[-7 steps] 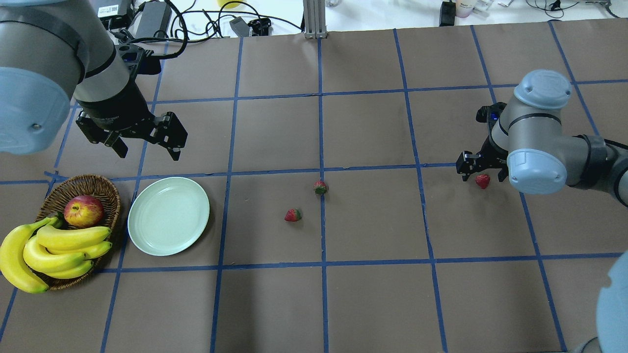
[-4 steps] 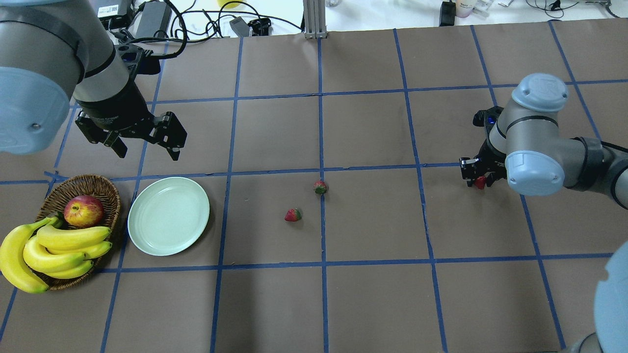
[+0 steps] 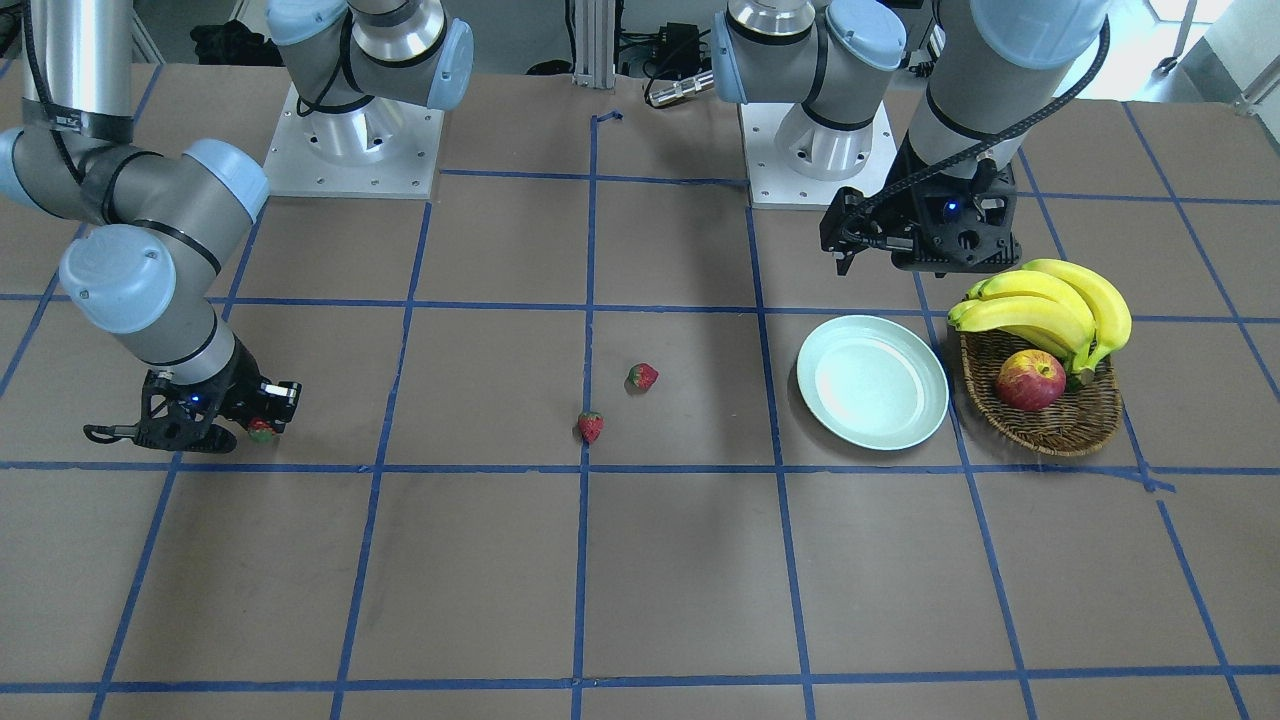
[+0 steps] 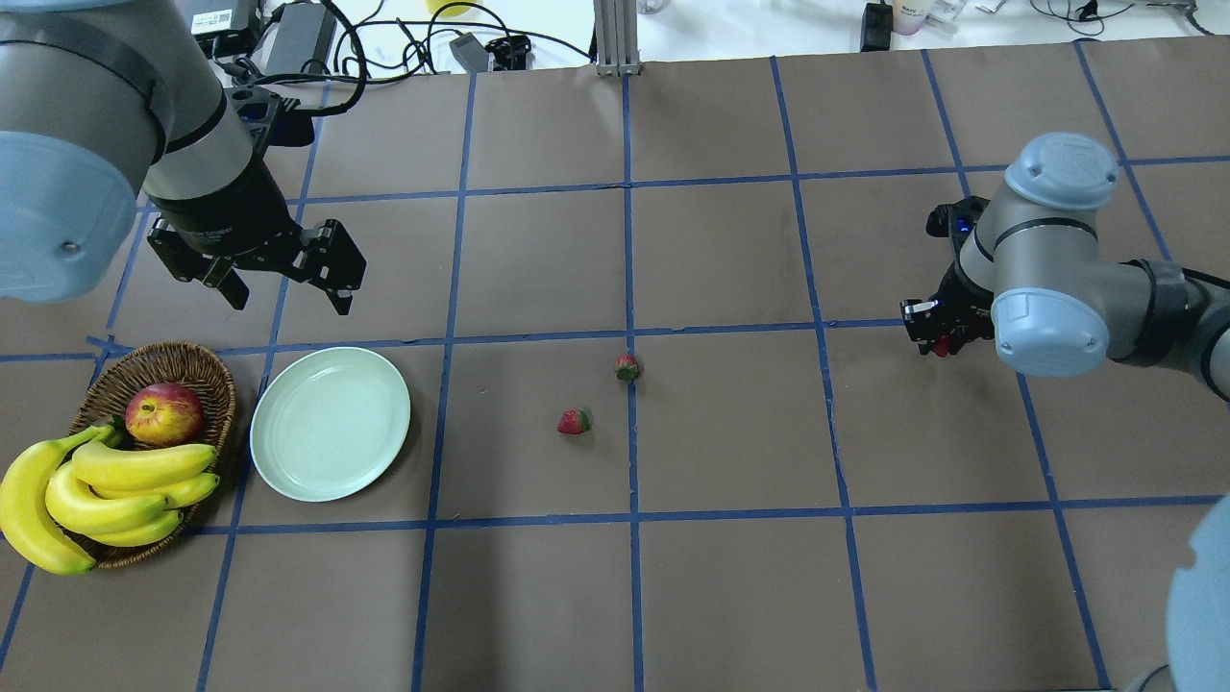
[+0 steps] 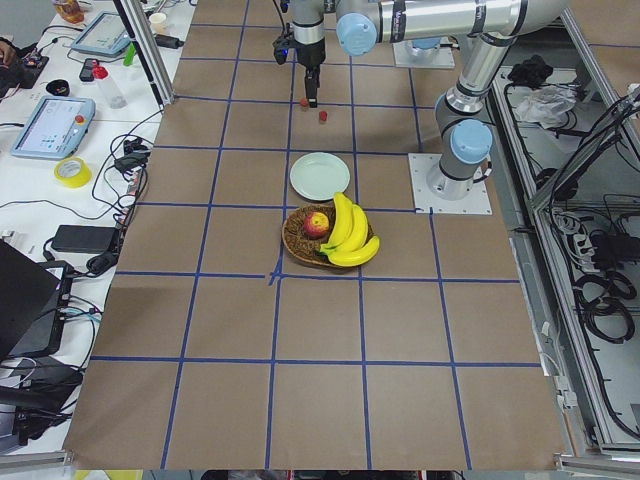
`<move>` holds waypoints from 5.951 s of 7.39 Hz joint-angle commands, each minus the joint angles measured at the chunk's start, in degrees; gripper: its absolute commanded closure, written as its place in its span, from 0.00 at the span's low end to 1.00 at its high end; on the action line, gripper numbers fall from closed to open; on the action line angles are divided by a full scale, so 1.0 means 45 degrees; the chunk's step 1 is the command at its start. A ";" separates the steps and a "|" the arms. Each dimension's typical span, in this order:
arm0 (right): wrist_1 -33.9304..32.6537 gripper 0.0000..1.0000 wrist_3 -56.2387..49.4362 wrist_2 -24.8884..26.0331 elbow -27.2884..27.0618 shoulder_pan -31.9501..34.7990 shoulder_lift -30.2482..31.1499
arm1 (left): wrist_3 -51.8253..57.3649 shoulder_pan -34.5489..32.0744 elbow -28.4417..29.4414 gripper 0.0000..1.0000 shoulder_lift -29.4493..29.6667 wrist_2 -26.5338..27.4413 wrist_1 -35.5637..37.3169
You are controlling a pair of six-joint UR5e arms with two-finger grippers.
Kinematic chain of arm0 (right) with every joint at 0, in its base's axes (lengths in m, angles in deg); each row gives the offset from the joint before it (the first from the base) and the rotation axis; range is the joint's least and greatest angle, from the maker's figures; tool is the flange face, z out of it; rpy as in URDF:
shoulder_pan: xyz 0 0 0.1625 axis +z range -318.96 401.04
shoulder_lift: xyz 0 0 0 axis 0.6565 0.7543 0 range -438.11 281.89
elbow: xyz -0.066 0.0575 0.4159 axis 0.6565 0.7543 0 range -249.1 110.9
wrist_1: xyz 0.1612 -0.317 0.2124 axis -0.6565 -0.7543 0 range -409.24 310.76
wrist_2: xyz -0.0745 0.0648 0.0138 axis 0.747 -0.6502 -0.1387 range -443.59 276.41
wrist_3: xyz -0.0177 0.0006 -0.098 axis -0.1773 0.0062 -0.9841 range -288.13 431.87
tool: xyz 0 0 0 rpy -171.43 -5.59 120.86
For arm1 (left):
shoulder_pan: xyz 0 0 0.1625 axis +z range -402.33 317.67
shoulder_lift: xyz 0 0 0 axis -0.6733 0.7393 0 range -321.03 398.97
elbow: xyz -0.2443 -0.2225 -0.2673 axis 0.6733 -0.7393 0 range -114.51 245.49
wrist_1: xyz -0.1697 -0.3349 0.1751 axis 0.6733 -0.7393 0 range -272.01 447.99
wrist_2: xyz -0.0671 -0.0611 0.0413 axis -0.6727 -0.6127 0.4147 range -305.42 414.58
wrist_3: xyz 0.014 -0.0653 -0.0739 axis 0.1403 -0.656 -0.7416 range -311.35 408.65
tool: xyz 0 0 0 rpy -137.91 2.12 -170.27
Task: Collect all strawberries into plate
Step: 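Reach the right gripper to the last far strawberry and grasp it, then carry the strawberry toward the plate with the right gripper and release it, then raise the right gripper away while the left gripper moves toward the strawberries, then grasp the strawberry nearest the plate with the left gripper and lift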
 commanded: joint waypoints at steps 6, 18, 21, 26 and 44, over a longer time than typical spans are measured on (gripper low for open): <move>-0.0110 0.89 1.1346 -0.2041 0.1034 0.8029 -0.0178 | 0.0035 -0.0019 -0.0073 0.00 0.0000 0.0015 -0.0022; -0.0937 0.00 1.5529 -0.2847 0.3300 0.9248 -0.2389 | 0.0054 0.0001 -0.0093 0.00 0.0039 -0.0004 -0.0022; 0.2074 0.00 1.1375 -0.0906 0.3300 0.8357 -0.1205 | 0.0054 -0.0019 -0.0054 0.00 0.0020 -0.0199 0.0056; 0.6312 0.00 0.2979 -0.0483 0.5626 0.3079 0.1907 | -0.0177 0.0059 -0.0093 0.00 0.0584 -0.0199 0.0036; 1.0235 0.00 0.1503 -0.0660 0.8261 0.3272 0.2709 | -0.1078 -0.1269 -0.3550 1.00 0.5254 -0.3404 0.8610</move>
